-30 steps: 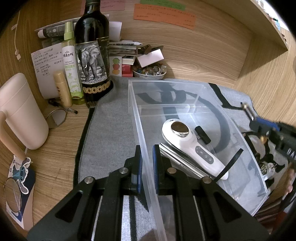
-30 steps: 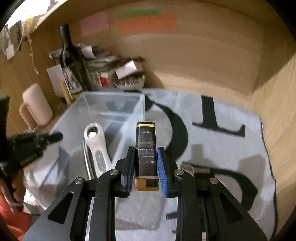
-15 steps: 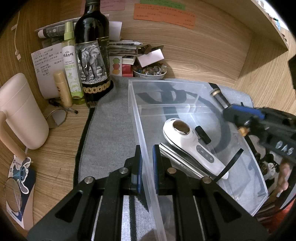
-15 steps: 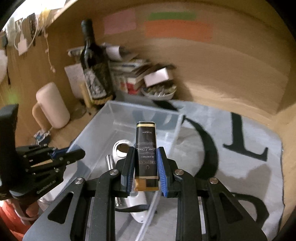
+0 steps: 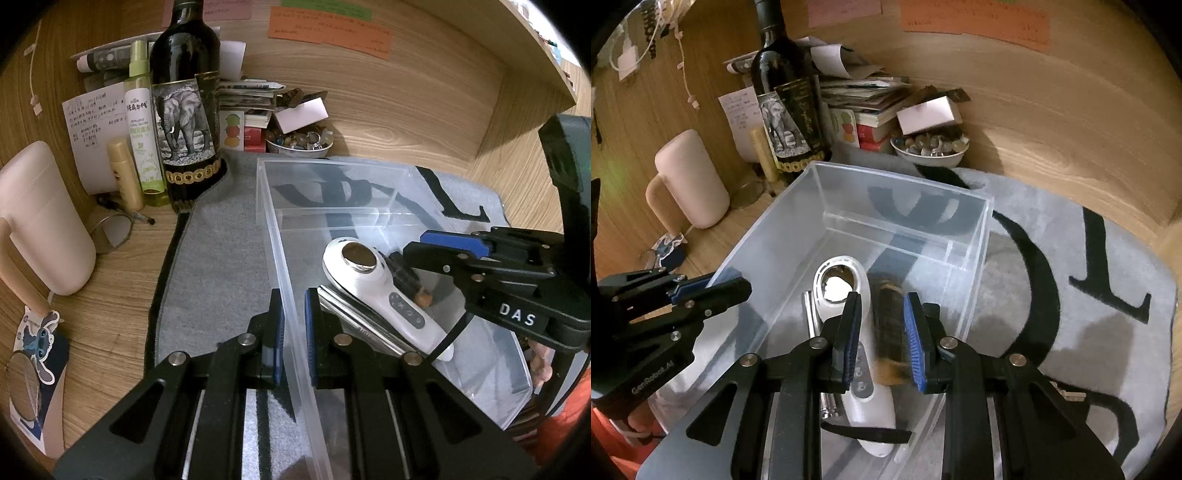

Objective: Organize rigid objects
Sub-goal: 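Lower the black-and-gold battery into the box with the right gripper, then grasp the silver keys on the mat with the right gripper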

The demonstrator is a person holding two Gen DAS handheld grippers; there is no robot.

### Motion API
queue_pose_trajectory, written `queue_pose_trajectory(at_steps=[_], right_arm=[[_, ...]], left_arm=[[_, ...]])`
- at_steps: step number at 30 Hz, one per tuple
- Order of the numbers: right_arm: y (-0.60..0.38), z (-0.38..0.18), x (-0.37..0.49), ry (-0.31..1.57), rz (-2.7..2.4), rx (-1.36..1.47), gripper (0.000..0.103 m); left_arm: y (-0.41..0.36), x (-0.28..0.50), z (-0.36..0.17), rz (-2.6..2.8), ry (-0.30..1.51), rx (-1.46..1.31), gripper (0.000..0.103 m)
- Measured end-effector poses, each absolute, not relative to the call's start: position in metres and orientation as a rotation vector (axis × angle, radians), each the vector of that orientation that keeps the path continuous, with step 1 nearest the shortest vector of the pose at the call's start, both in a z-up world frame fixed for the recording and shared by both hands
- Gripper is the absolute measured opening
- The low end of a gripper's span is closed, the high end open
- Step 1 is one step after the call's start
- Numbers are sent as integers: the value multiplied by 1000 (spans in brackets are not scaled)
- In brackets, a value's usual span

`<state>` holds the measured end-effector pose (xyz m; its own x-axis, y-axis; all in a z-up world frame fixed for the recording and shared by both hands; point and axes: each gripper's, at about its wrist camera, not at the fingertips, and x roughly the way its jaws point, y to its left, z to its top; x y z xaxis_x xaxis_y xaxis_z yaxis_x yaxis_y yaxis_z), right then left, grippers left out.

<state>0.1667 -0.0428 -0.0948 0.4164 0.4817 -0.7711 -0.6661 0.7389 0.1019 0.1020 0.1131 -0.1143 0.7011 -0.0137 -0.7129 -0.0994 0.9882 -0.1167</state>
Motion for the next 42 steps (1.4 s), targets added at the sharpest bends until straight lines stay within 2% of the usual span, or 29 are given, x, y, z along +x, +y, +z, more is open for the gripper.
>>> queue_pose_trajectory(at_steps=[4,8,14,15,17,19,22,28,42], right_arm=[[-50,-85,164,864,733,-198,22],[-68,-68,163,810,700,-163,29],[-104,-54,172,771,584,-154,31],[-114,-53,175,771,555,-148,33],[-129,-53,180,768,507,-135,49],[-146,-59,185,772,443,-134,58],[-167,-75,192,838,386,-117,63],[-185,-109,198,981,385,-52,64],[-147,-145,186,1088,425,-157,65]], left_arm=[[112,102,-114,49,793,-144,10],[111,102,-114,50,793,-142,10],[111,102,-114,50,793,-139,10],[111,102,-114,50,792,-137,10],[111,102,-114,52,792,-137,10],[111,102,-114,53,792,-134,10],[110,102,-114,53,792,-134,10],[110,103,-114,57,793,-135,10],[112,103,-117,50,802,-140,11]])
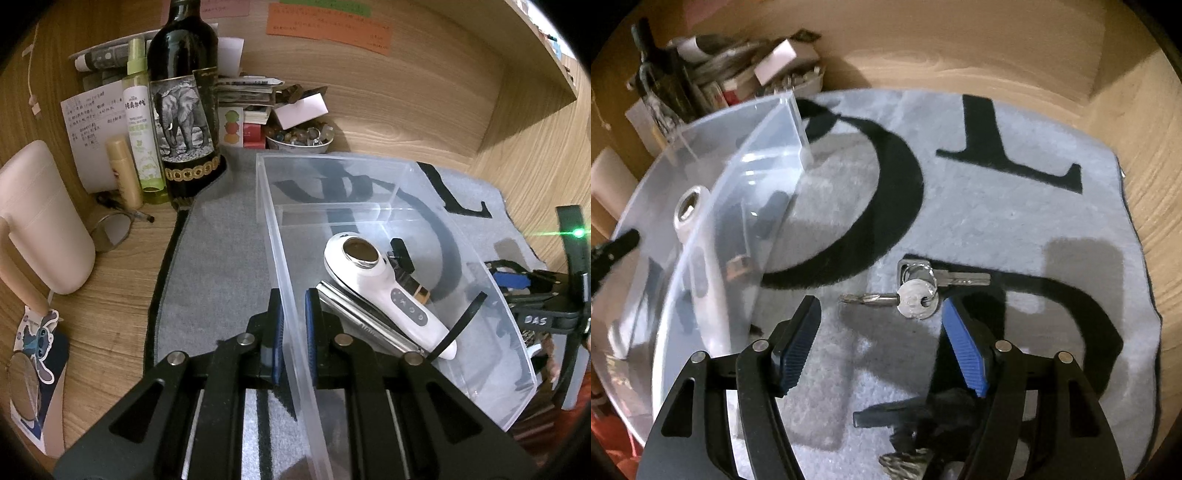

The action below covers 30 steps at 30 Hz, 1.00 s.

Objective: Organize rigid objects
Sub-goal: 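Grasp the silver keys on the mat with the right gripper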

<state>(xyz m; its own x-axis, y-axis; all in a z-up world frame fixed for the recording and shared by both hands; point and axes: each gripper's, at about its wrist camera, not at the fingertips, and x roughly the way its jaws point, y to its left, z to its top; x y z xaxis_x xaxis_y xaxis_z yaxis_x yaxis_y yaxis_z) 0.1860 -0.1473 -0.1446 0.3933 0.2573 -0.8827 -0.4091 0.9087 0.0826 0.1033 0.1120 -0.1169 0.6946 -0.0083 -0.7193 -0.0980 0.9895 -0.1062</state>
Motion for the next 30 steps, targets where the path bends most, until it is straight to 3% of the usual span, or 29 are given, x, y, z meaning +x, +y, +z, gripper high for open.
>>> queue_pose_trajectory(at_steps=[14,30], right_arm=[[-146,-149,185,1041,375,-184,59],[-148,-81,170,842,417,-110,59]], left_arm=[[111,103,-118,47,799,-142,11],[110,103,-118,45,800,-148,11]])
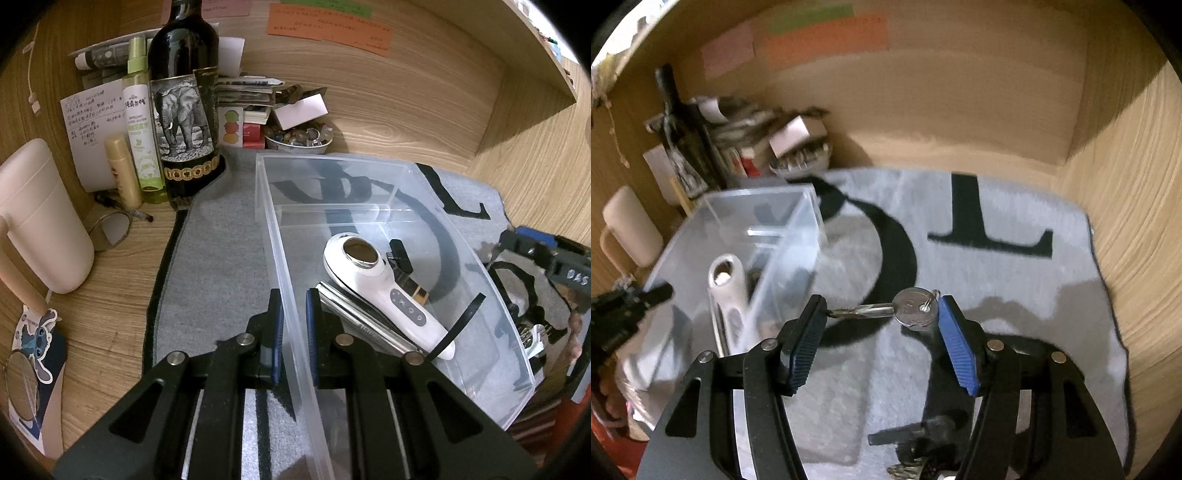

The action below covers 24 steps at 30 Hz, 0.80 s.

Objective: Organize rigid objects
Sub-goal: 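Grasp the silver keys on the mat with the right gripper, then carry the keys into the box and open the right gripper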

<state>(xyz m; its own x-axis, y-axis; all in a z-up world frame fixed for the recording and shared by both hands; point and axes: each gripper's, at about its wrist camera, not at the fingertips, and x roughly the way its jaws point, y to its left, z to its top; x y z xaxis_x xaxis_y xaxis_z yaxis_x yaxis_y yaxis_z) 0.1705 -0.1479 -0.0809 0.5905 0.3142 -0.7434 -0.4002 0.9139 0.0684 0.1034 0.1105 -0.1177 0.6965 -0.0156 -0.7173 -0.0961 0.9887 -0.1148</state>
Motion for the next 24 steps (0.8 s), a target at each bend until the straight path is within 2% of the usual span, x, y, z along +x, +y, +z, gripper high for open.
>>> queue_pose_trajectory(at_steps=[14,24], right_arm=[[-112,-28,150,679,550,-194,59],[-71,-25,139,652,680,-245,59]], left_arm=[[115,103,-118,40,800,-168,11],[117,104,-118,38,802,-185,11]])
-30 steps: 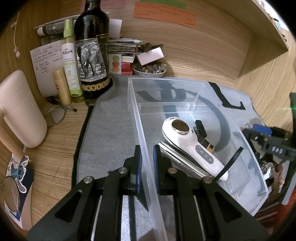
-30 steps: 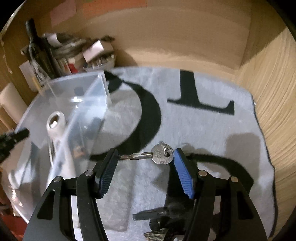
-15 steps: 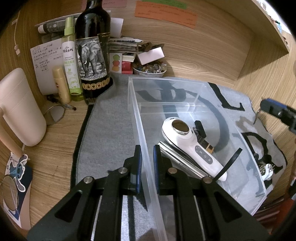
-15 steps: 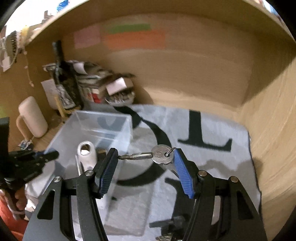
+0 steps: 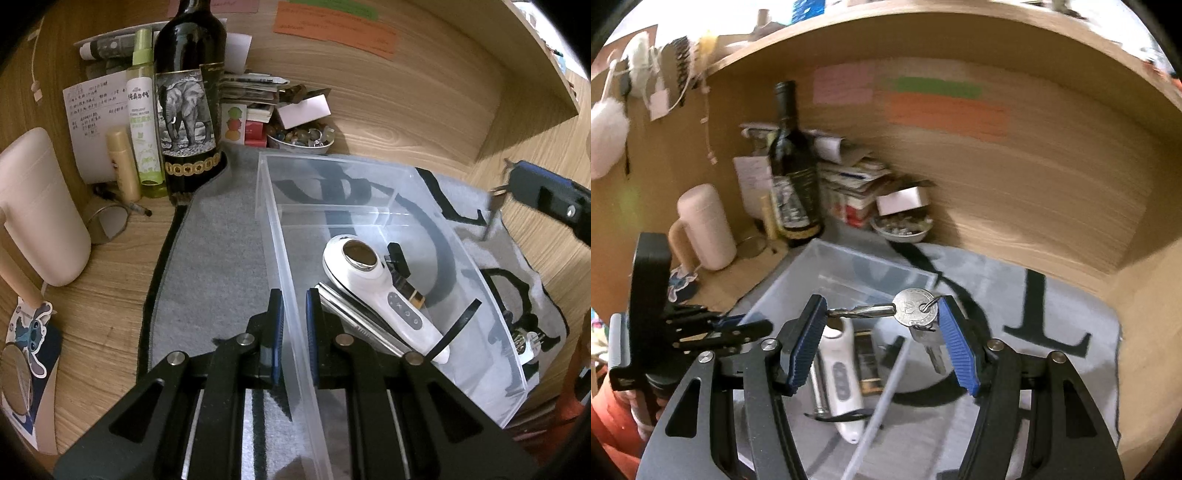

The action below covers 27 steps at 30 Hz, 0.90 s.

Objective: Organize rigid objects
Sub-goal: 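Carry the keys into the box and open the right gripper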

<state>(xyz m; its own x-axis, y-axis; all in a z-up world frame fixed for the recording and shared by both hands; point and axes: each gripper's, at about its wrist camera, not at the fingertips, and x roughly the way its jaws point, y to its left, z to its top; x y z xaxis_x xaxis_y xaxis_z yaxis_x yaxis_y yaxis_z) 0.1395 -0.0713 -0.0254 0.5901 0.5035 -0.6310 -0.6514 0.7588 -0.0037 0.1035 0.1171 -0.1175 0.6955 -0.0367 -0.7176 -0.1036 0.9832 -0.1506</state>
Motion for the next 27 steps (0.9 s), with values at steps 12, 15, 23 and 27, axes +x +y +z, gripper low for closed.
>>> queue_pose_trajectory(at_steps=[12,15,23,27], right_arm=[[-36,-78,154,809,729,-311,59],[-32,-87,157,847,752,-304,59],[-22,-96,152,898,817,-312,59],[-19,-97,146,905,853,-335,59]], left_arm=[[117,104,-118,37,802,-187,11],[117,104,-118,37,801,-185,11],[116,105,-117,35,800,-182,11],[115,105,-117,36,800,-183,12]])
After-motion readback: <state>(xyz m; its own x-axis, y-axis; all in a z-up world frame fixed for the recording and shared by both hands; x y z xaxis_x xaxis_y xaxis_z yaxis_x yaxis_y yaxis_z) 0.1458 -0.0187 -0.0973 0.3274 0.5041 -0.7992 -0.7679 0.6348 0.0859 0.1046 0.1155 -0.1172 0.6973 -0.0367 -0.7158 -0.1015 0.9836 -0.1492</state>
